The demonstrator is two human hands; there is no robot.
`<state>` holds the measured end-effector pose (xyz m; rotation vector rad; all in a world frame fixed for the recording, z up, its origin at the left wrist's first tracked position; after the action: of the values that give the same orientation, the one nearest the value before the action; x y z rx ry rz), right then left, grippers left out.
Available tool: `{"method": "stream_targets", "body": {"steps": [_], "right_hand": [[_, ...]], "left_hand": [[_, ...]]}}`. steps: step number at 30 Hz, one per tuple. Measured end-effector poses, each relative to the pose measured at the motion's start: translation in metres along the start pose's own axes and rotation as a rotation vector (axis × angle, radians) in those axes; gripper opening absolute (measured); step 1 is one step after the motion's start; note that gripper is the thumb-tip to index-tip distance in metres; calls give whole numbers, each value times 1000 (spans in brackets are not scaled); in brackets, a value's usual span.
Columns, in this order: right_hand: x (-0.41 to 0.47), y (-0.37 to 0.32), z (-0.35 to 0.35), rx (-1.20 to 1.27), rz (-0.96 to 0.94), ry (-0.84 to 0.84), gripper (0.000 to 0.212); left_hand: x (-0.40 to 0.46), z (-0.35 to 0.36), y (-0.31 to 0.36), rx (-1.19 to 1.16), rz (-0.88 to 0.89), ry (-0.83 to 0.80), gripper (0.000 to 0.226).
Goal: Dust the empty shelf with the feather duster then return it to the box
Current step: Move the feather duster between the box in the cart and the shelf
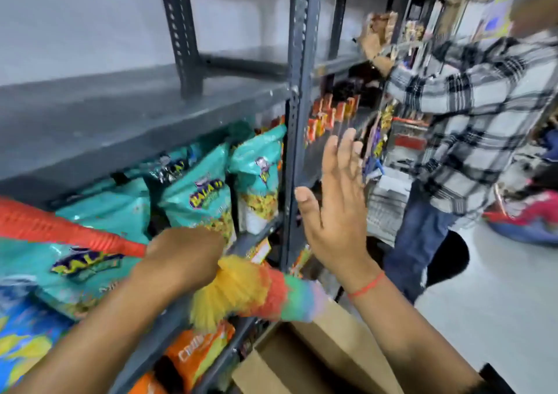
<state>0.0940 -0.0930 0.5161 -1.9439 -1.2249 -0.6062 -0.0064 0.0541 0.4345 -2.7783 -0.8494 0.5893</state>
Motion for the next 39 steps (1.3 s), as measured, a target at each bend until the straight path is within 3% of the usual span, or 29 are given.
{"method": "stream_targets", "body": {"steps": [7, 17, 23, 29, 34, 39], "right_hand": [[-83, 69, 97, -176, 50, -273, 70], [-280, 168, 284, -150, 232, -841, 72], [-336, 192, 327, -131, 335, -819, 69], [-378, 207, 356, -234, 358, -937, 69], [-393, 213, 359, -319, 343, -938, 66], [-396, 221, 354, -376, 348, -936, 65]], "left_hand": [[85, 151, 75, -45, 46, -308, 33], [173, 316, 154, -203, -46, -479, 33], [219, 383, 172, -194, -56, -533, 28], [243, 431, 179, -176, -69, -574, 30], [249, 445, 188, -31, 28, -432, 30], [248, 454, 190, 55, 75, -408, 29]]}}
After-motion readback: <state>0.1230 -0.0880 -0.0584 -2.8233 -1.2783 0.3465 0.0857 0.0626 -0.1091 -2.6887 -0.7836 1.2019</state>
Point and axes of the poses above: each hand's wrist, its own x-axis towards the middle knuckle, its own z-axis out of the palm, y = z × x, the point moved 9 cm from there along x, towards the middle knuckle, and after that the axes turned 9 degrees about -y, right-handed, at the moved point
